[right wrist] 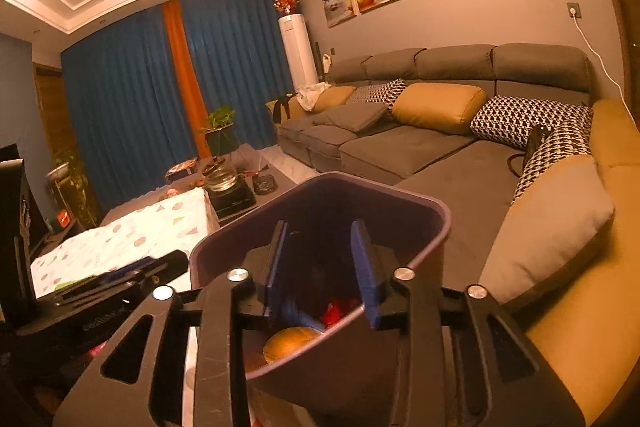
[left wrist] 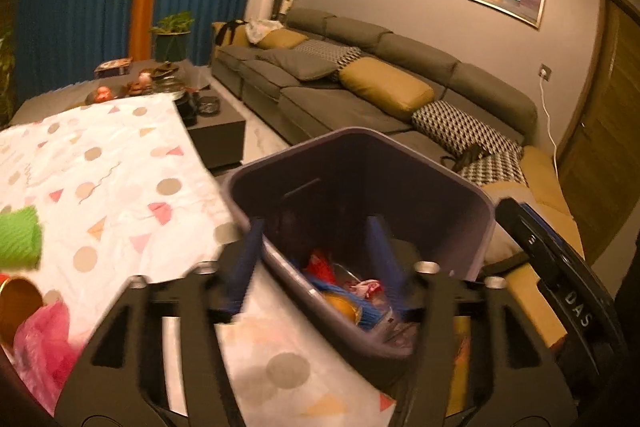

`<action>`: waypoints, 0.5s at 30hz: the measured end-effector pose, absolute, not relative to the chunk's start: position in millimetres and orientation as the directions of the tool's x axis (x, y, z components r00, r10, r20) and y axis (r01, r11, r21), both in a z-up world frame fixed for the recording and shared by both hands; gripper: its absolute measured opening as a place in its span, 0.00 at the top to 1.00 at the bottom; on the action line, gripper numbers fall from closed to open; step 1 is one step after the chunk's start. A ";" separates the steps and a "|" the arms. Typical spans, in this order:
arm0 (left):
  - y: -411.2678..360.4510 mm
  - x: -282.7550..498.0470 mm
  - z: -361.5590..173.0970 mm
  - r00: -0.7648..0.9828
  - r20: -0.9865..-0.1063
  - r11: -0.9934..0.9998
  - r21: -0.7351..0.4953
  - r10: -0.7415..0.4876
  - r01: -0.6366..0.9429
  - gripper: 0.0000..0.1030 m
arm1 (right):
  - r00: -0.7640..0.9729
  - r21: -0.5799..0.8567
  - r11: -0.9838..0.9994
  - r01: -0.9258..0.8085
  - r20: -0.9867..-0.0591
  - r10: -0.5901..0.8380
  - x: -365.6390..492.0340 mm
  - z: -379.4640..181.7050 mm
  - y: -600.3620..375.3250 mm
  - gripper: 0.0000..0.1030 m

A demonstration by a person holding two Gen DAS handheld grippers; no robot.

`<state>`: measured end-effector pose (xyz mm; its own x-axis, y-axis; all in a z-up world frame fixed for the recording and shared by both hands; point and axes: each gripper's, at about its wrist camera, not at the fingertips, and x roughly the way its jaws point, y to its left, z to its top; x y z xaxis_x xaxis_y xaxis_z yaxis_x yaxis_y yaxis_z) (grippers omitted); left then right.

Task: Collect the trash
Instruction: 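Move both open tools back over the trash on the table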

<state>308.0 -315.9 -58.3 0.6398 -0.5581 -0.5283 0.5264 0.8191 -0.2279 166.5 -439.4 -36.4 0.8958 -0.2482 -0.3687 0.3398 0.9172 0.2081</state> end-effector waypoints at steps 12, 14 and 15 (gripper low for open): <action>-242.7 240.6 -43.7 0.771 -0.484 0.909 -0.166 -0.413 0.383 0.20 | 0.915 0.190 0.927 0.323 -0.313 -0.255 123.1 -21.7 -404.6 0.32; -224.6 227.9 -39.7 0.795 -0.474 0.926 -0.165 -0.377 0.341 0.19 | 0.922 0.190 0.933 0.305 -0.306 -0.238 117.7 -19.7 -396.2 0.32; -218.4 223.4 -38.3 0.804 -0.470 0.931 -0.166 -0.364 0.325 0.19 | 0.925 0.190 0.937 0.292 -0.303 -0.227 114.2 -18.3 -389.0 0.32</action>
